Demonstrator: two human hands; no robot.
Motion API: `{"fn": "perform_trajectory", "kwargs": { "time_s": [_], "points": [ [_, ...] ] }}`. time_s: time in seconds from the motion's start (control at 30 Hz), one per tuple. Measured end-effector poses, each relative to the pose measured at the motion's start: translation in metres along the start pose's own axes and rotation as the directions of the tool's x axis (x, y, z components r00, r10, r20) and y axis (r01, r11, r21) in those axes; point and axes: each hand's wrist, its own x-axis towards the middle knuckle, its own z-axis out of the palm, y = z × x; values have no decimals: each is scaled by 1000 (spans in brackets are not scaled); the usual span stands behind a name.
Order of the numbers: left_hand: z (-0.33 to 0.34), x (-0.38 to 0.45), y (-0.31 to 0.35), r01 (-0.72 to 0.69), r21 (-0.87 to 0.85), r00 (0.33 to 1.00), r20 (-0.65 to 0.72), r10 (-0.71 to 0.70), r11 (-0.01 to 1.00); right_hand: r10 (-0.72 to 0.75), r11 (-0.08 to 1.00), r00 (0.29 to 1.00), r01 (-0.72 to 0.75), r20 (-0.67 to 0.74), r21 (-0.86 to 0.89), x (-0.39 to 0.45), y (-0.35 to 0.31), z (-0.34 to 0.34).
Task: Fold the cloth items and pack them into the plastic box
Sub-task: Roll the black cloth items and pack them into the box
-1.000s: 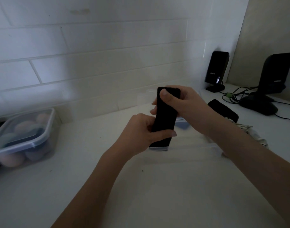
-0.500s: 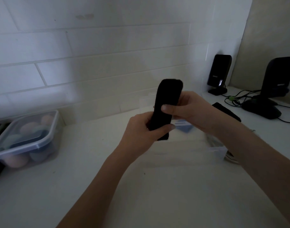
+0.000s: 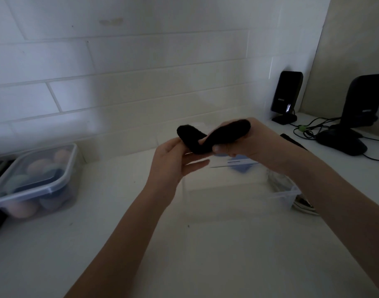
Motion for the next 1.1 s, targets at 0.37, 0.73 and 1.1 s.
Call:
{"fn": "perform_trajectory", "kwargs": {
  "time_s": [0.37, 0.73, 1.1],
  "points": [
    [-6, 4, -7, -15, -64, 999, 51, 18, 998, -126, 983, 967, 151, 219, -100, -11, -12, 14],
    [-4, 2, -6, -70, 20, 994, 81, 68, 997, 174, 980, 984, -177, 44, 95, -16, -22, 24],
    [-4, 1, -6, -103, 114, 985, 148, 86, 988, 219, 970, 973, -209, -73, 120, -13, -24, 28]
  ]
}}
